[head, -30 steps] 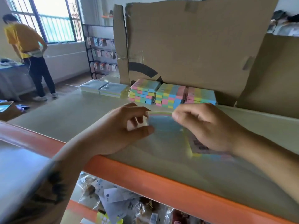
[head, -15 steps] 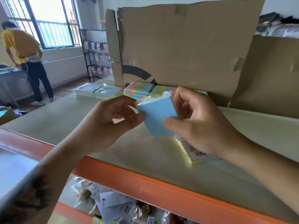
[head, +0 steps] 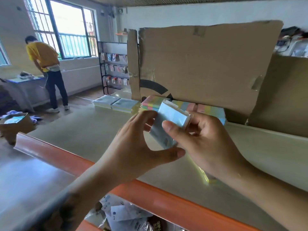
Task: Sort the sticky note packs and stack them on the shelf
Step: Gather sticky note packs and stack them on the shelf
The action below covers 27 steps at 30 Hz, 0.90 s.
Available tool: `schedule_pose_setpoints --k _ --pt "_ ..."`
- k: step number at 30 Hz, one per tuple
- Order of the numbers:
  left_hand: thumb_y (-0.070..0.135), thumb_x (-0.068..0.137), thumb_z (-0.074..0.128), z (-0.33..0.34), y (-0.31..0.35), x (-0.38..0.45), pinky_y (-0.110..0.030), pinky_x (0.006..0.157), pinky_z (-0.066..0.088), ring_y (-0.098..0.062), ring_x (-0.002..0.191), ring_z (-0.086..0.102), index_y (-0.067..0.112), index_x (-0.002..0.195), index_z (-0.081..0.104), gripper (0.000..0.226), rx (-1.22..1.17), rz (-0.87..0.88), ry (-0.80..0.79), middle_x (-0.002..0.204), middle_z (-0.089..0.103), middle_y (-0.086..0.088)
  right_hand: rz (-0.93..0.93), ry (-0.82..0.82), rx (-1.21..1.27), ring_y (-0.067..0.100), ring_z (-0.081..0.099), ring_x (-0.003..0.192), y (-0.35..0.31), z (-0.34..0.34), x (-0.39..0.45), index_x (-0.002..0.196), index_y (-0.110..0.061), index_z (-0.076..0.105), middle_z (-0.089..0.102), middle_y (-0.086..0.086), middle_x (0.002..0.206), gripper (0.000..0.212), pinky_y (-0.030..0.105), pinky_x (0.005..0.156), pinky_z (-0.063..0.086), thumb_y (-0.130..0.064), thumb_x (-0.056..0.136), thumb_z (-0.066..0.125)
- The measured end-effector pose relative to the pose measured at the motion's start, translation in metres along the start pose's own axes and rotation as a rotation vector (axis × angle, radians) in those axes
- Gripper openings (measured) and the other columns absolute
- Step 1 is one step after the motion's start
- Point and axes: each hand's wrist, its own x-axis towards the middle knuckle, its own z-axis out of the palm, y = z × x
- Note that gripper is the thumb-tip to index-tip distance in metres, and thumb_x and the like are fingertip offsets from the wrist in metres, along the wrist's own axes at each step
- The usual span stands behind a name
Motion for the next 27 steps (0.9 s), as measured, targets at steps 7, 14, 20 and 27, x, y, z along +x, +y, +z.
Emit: schedule_pose_setpoints --k 7,14,20,27 --pt "0.041 0.061 0.088 -0.037 -0.027 0.032 -0.007 0.086 0.036 0.005 0.112 0.052 0.045 0.132 0.051 0.080 0.107 0.015 -0.122 0.126 0.055 0.028 0.025 -0.208 -0.303 -0.015 0.058 0.107 -0.003 0.007 0.006 0.100 -0.044 0.070 0.069 -0.034 0.105 0.027 0.008 0.083 0.040 -0.065 0.091 0.054" --pt "0.024 0.066 0.088 -0.108 -0.113 0.097 -0.032 0.099 0.044 -0.012 0.120 0.051 0.037 0.142 0.049 0.086 0.408 -0.054 -0.364 0.135 0.053 0.014 0.087 -0.477 -0.779 -0.014 0.022 0.138 -0.017 0.050 0.026 0.143 -0.047 0.050 0.034 -0.027 0.159 0.076 0.022 0.112 0.016 -0.085 0.079 0.037" --pt "0.031 0.073 0.086 -0.147 -0.182 0.152 -0.040 0.113 0.042 -0.018 0.135 0.047 0.041 0.149 0.041 0.089 0.492 -0.172 -0.430 0.152 0.045 0.008 0.211 -0.611 -0.862 -0.005 0.013 0.144 -0.033 0.103 0.043 0.153 -0.053 0.026 0.016 -0.029 0.163 0.073 0.022 0.108 0.014 -0.085 0.088 0.030" --pt "0.002 0.095 0.066 -0.159 -0.190 0.175 -0.024 0.099 0.040 -0.026 0.141 0.043 0.017 0.154 0.040 0.066 0.382 -0.153 -0.580 0.157 0.041 -0.007 0.257 -0.516 -0.854 -0.003 0.008 0.149 -0.024 0.135 0.050 0.150 -0.060 0.022 0.013 -0.035 0.160 0.078 0.030 0.120 0.010 -0.095 0.081 0.018"
